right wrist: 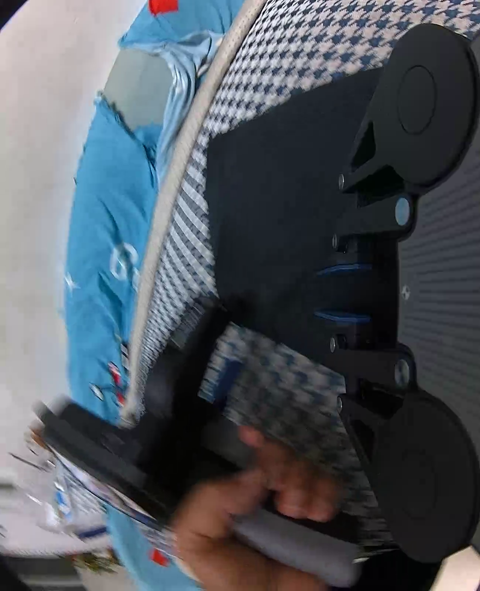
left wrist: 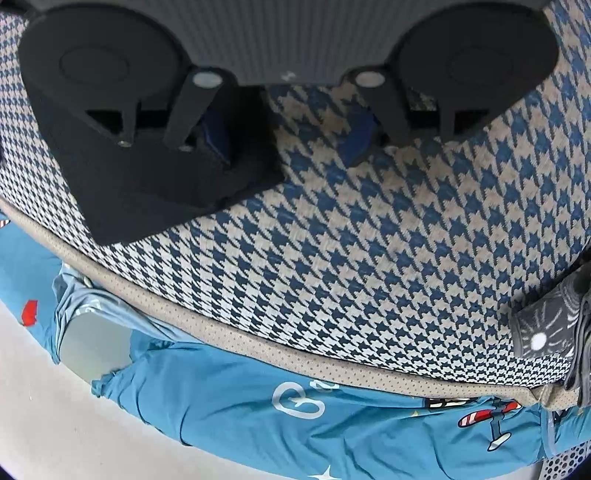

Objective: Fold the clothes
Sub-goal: 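Press both open grippers along the folded black shirt to flatten it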

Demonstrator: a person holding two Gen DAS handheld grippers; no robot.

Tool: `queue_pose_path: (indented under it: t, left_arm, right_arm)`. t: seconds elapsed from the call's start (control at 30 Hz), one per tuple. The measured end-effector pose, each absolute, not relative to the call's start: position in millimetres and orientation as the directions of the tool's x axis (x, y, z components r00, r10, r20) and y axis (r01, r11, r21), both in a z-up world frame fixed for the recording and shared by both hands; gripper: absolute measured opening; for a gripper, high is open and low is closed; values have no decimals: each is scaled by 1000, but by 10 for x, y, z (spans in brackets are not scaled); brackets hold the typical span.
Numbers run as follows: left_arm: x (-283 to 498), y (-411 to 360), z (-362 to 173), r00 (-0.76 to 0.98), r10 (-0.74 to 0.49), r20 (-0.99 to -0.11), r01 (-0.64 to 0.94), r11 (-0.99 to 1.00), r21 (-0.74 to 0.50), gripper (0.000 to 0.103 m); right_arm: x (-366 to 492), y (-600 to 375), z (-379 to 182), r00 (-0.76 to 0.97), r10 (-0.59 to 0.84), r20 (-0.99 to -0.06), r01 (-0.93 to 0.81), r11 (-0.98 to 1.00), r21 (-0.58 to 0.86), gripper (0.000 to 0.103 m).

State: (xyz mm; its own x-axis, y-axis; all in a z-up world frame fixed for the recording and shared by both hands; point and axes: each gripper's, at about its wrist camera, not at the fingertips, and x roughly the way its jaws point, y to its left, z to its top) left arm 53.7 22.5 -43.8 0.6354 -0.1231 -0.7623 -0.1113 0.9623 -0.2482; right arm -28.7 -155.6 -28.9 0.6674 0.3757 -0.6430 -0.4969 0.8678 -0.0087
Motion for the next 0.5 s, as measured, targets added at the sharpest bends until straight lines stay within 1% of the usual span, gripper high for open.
queue_pose_path:
  t: [0.2,0.37,0.5]
  left_arm:
    - [506,203,-474,632,-110,-767,-97,971,-220,67]
    - [496,180,-483,624,-97,-775,-98,975,-201,73]
    - [444,177,-472,622,-78,-779,-103,978,-180,75]
  right_arm:
    - [-434,-1494,-440,634,361,-683,-518,855,-29,18]
    - [-498,-1489,-442,632,341,-696,-515,856,-48,18]
    - [-584,-1512,-417,635,329,-698,-495,868,-41,18]
